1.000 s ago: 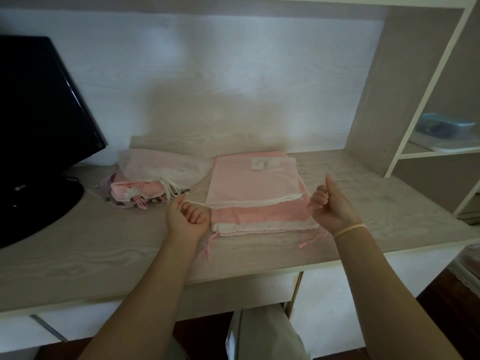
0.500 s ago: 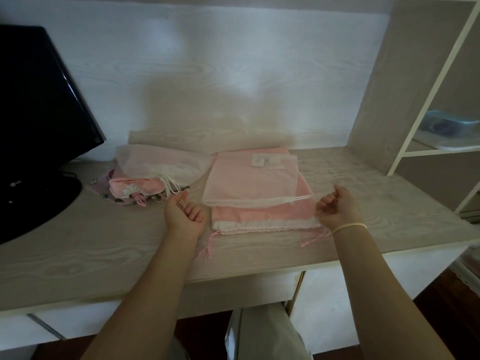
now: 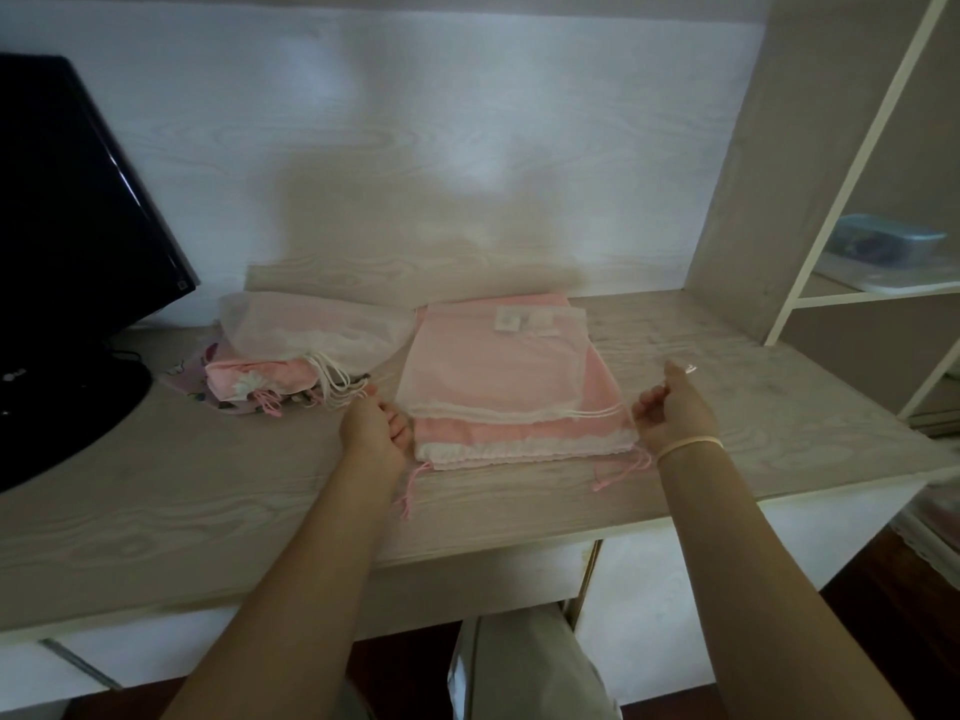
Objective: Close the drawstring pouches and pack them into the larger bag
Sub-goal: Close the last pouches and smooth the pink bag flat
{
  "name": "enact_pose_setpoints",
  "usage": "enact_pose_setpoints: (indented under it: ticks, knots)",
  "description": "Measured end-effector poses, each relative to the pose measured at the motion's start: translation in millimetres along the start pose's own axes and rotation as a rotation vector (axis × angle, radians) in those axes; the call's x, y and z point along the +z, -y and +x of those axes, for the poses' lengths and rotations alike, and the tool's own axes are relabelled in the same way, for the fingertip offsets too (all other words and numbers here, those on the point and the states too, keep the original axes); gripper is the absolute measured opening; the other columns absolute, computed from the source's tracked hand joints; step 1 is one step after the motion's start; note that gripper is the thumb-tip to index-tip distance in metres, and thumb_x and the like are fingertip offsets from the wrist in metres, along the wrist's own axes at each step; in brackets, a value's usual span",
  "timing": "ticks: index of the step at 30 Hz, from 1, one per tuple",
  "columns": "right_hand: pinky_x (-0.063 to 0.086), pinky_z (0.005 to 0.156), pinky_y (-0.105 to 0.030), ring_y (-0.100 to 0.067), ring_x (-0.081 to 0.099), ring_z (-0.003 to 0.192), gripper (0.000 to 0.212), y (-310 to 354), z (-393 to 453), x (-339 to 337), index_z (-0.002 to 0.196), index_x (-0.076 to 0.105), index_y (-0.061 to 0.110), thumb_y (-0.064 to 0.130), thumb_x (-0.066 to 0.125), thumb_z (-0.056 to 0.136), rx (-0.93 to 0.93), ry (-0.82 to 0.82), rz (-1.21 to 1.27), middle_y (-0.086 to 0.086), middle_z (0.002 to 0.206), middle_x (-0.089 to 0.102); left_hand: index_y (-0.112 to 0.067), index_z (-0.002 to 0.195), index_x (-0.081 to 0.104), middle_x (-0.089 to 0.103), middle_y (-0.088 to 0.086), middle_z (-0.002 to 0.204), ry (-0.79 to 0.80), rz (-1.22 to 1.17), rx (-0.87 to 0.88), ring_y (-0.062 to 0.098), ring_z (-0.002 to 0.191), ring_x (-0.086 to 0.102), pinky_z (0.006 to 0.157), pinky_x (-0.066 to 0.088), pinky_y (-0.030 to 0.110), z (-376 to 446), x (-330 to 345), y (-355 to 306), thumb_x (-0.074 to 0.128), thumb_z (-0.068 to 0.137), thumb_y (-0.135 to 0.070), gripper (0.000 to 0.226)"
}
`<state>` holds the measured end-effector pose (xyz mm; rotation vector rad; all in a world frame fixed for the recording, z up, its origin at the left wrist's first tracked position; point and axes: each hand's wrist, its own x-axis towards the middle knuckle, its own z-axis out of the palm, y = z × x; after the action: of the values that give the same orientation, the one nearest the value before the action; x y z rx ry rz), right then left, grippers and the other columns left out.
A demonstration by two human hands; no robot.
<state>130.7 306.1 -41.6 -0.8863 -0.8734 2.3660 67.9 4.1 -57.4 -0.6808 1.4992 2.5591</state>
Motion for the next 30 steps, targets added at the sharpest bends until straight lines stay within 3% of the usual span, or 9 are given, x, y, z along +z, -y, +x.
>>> enact_pose_setpoints:
  ticks: [3,6,13,16,21,24,30]
  knots:
    - [0.036,0.038,-0.018,-0.011,0.042,0.039,0.025,0.0,-1.7,0.8,0.066,0.047,0.014,0.005,0.058,0.086,-0.025,0.056,-0.066,0.002,0.041,0.042,-0.02,0.081,0.045,0.032,-0.007,0.046,0.071,-0.051,0.003,0.002,0.024,0.027,0.028,0.021,0.009,2.3,2.6,0.9,0.033,0.101,-0.018,0.023]
    - [0.038,0.038,-0.018,-0.011,0.043,0.042,0.023,0.2,-6.3,3.6,0.067,0.049,0.012,0.001,0.054,0.086,-0.041,0.102,-0.136,0.002,0.041,0.044,-0.027,0.095,0.046,0.021,-0.009,0.031,0.141,-0.063,0.037,0.003,0.021,0.017,0.03,0.012,0.004,13.4,2.7,3.6,0.025,0.103,-0.014,0.026]
    - [0.041,0.042,-0.018,-0.008,0.045,0.043,0.016,11.6,-8.7,2.7,0.075,0.059,0.011,0.012,0.066,0.089,-0.048,0.151,-0.104,0.001,0.056,0.052,-0.03,0.107,0.038,0.03,-0.006,0.037,0.118,-0.207,0.041,0.007,0.028,0.028,0.033,0.021,0.01,22.1,-5.6,10.8,0.023,0.096,0.001,0.036]
    - [0.041,0.041,-0.016,-0.005,0.046,0.04,0.02,19.2,-2.1,0.2,0.074,0.057,0.012,0.017,0.063,0.092,-0.05,0.115,-0.04,0.001,0.06,0.052,-0.032,0.119,0.037,0.033,-0.004,0.041,0.084,-0.281,0.026,0.008,0.033,0.033,0.035,0.026,0.011,30.3,-6.5,11.9,0.024,0.094,0.003,0.045]
    - [0.043,0.043,-0.016,-0.007,0.048,0.04,0.03,19.1,-1.8,-1.6,0.072,0.053,0.012,0.026,0.052,0.099,-0.025,0.159,0.085,0.003,0.049,0.053,-0.024,0.144,0.034,0.032,-0.001,0.05,0.076,-0.239,0.024,0.008,0.034,0.035,0.037,0.026,0.012,32.9,-6.0,15.4,0.029,0.095,0.002,0.056]
    - [0.046,0.045,-0.016,-0.008,0.054,0.043,0.026,17.5,-3.5,-2.0,0.076,0.057,0.011,0.023,0.052,0.099,0.006,0.163,0.059,0.001,0.055,0.058,-0.023,0.145,0.033,0.029,0.0,0.057,0.061,-0.238,0.027,0.008,0.034,0.034,0.037,0.026,0.011,31.3,-6.0,14.7,0.028,0.093,0.005,0.059]
    - [0.043,0.057,-0.023,-0.011,0.048,0.058,0.021,17.8,1.2,-8.4,0.076,0.053,0.018,0.018,0.043,0.094,0.023,-0.009,-0.037,0.002,0.067,0.049,-0.024,0.147,0.028,0.031,-0.003,0.038,0.044,-0.278,0.057,0.009,0.031,0.032,0.036,0.027,0.01,24.9,-6.9,13.2,0.023,0.087,0.012,0.07]
